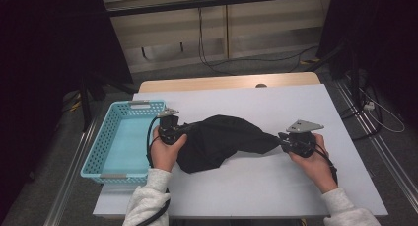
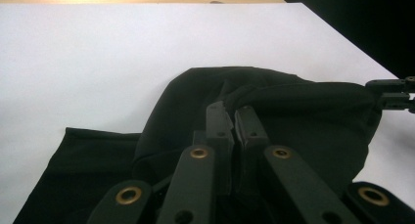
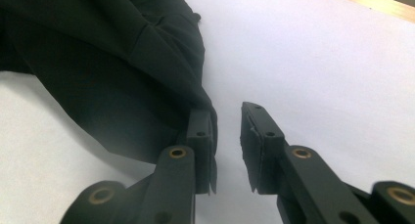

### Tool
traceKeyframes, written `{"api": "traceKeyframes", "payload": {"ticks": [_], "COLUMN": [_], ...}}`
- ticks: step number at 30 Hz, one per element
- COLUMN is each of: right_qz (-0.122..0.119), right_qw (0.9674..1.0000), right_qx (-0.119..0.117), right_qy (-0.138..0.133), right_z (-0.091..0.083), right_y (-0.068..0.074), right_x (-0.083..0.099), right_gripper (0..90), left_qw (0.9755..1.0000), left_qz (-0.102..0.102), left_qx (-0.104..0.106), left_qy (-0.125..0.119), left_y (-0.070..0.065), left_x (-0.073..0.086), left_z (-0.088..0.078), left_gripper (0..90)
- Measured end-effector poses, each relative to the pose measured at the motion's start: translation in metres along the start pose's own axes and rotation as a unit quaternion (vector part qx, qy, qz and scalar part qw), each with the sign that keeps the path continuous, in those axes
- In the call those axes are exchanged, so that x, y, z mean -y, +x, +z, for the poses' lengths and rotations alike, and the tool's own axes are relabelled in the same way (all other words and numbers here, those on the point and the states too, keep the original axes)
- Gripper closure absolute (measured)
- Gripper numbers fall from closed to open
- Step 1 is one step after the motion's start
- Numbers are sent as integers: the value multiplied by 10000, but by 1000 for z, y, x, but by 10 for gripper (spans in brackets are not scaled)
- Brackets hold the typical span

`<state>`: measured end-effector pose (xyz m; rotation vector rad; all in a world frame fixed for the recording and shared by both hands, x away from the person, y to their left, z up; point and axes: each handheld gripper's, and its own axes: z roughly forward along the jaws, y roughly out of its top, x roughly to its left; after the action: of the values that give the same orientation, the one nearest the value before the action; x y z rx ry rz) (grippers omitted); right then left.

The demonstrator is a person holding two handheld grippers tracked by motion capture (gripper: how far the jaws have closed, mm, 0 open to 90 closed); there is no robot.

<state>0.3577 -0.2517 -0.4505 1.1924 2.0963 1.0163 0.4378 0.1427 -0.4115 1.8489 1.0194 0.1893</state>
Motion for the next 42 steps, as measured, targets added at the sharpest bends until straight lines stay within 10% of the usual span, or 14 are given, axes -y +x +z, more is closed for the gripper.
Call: {"api": "traceKeyframes", "payload": {"ticks": [18,26,42], "right_qz": [487,113,-377], "right_qw": [9985,9968,9923], "right_qx": [-105,-777,-1167], "right_qy": [-245,-127,-160], "right_z": [-13,-2,21], "right_y": [-12,19,54], "right_x": [5,2,-20], "right_gripper": [666,564,477], "left_qw": [9990,9996,9999], "left_qz": [-307,-131,-62], "left_qx": [-310,-264,-133], "left_qy": [-80,21,66], "left_y": [17,10,7], "left_x": [1,4,12], "left_z": [-10,-3,-7], "left_gripper": [867,862,858]}}
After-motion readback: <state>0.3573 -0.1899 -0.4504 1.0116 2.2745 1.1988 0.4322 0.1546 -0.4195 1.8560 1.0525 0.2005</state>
